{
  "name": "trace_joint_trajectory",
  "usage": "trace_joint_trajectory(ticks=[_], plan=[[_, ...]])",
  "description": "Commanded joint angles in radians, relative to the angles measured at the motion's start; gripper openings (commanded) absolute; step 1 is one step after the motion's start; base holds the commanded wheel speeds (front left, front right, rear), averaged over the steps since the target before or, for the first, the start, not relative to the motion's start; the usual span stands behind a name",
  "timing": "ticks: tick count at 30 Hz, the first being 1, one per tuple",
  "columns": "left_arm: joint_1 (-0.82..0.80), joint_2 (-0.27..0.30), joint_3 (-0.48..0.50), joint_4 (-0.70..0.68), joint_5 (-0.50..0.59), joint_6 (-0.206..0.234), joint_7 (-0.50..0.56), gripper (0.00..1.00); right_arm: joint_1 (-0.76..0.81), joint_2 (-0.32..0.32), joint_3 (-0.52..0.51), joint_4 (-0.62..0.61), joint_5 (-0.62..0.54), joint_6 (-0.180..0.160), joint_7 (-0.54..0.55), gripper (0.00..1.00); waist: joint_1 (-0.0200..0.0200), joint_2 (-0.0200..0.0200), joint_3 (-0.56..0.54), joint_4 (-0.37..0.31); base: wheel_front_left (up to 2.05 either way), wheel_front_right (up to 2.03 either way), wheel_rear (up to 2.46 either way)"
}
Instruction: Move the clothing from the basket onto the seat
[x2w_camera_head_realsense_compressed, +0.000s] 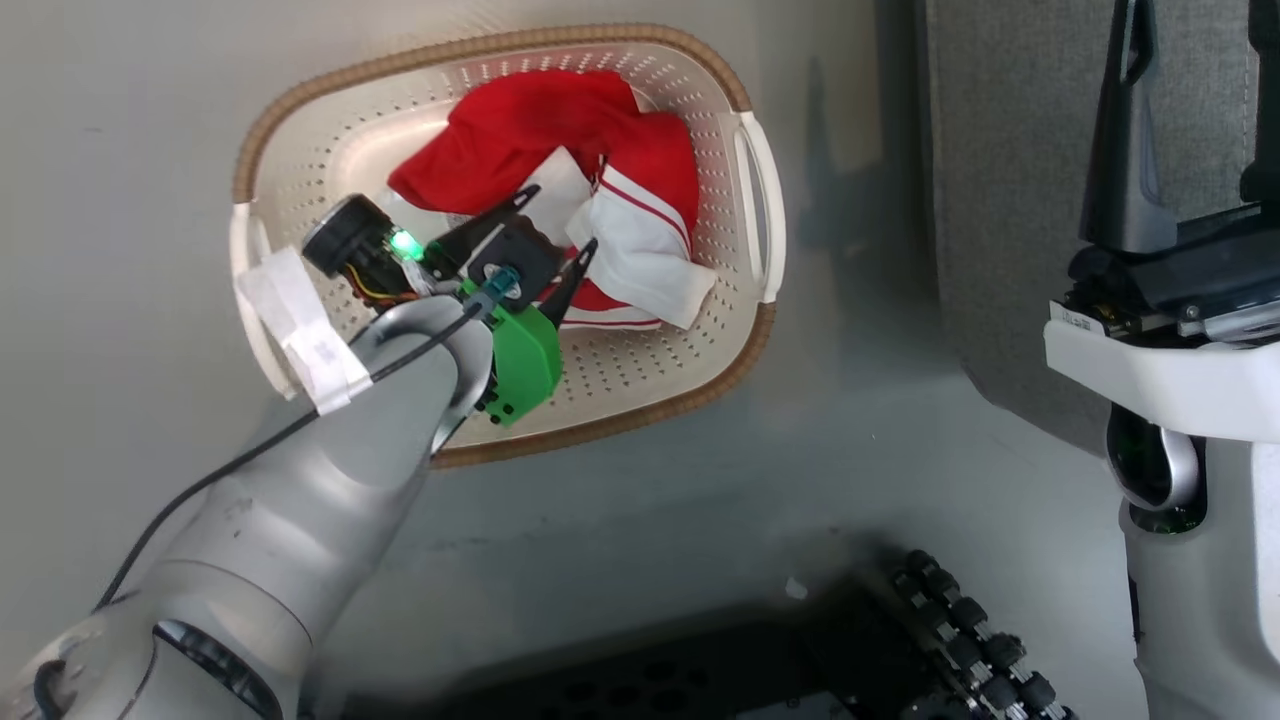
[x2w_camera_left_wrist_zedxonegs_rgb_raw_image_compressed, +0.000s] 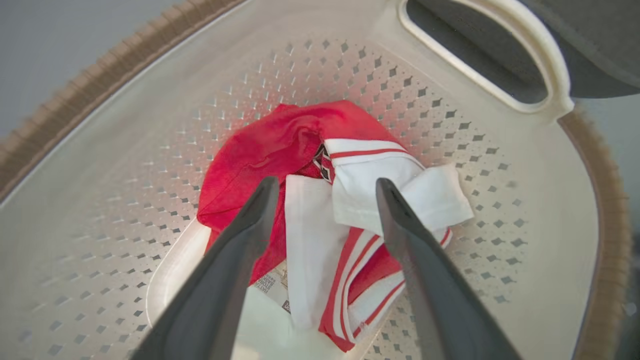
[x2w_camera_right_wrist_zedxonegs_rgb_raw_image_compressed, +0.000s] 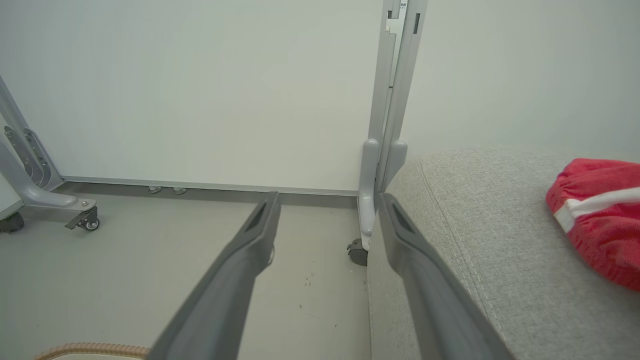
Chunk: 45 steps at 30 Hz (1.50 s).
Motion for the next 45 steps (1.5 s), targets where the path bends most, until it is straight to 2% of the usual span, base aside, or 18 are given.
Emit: trace_joint_trajectory(ticks=[1, 5, 14, 20, 21, 22, 23, 28, 35, 40, 45], plan=[[-0.034, 0.013, -0.012, 0.009, -0.017, -0.002, 0.000, 1.00, -0.021, 0.007, 0.003, -0.012, 0.008, -0.001, -0.003, 1.00, -0.0003, 0.0000, 0.114, -0.094, 0.00, 0.00, 0.00], [-0.085, 0.028, -0.068, 0.045, -0.069, -0.002, 0.000, 1.00, -0.037, 0.010, 0.000, -0.031, 0.006, -0.001, -0.003, 1.00, -0.0003, 0.0000, 0.144, -0.114, 0.00, 0.00, 0.00], [-0.146, 0.011, -0.174, 0.121, -0.185, -0.002, 0.035, 1.00, -0.007, -0.009, -0.009, -0.071, -0.012, -0.001, -0.003, 1.00, -0.0003, 0.0000, 0.158, -0.113, 0.00, 0.00, 0.00], [-0.147, 0.005, -0.233, 0.096, -0.262, -0.002, 0.086, 1.00, 0.000, -0.014, 0.004, -0.076, -0.021, -0.001, -0.003, 1.00, -0.0003, 0.0000, 0.161, -0.113, 0.00, 0.00, 0.00], [-0.148, 0.008, -0.242, 0.086, -0.274, -0.002, 0.087, 0.89, 0.002, -0.016, 0.005, -0.075, -0.023, -0.001, -0.003, 1.00, -0.0003, 0.0000, 0.160, -0.113, 0.00, 0.00, 0.00], [-0.152, 0.011, -0.247, 0.078, -0.282, -0.002, 0.078, 0.40, 0.003, -0.017, 0.006, -0.074, -0.025, -0.001, -0.003, 1.00, -0.0003, 0.0000, 0.160, -0.113, 0.00, 0.00, 0.00], [-0.154, 0.013, -0.249, 0.076, -0.307, -0.002, 0.076, 0.00, 0.004, -0.017, 0.006, -0.074, -0.027, -0.001, -0.003, 1.00, -0.0003, 0.0000, 0.160, -0.113, 0.00, 0.00, 0.00], [-0.149, 0.021, -0.265, 0.058, -0.364, -0.002, 0.095, 0.00, 0.008, -0.010, -0.005, -0.077, -0.024, -0.001, -0.003, 1.00, -0.0003, 0.0000, 0.155, -0.111, 0.00, 0.00, 0.00], [-0.176, 0.006, -0.270, 0.067, -0.408, -0.002, 0.023, 0.00, -0.008, -0.016, -0.016, -0.071, -0.033, -0.001, -0.003, 1.00, -0.0003, 0.0000, 0.142, -0.079, 0.00, 0.00, 0.00], [-0.127, -0.032, -0.263, 0.037, -0.426, -0.002, -0.002, 0.00, 0.013, -0.029, -0.028, -0.050, -0.040, -0.001, -0.003, 1.00, -0.0003, 0.0000, 0.060, 0.002, 0.00, 0.00, 0.00], [-0.060, -0.036, -0.170, -0.061, -0.387, -0.001, -0.001, 0.00, 0.033, -0.038, -0.015, -0.013, -0.037, -0.001, -0.003, 1.00, -0.0003, 0.0000, -0.061, 0.050, 0.00, 0.00, 0.00]])
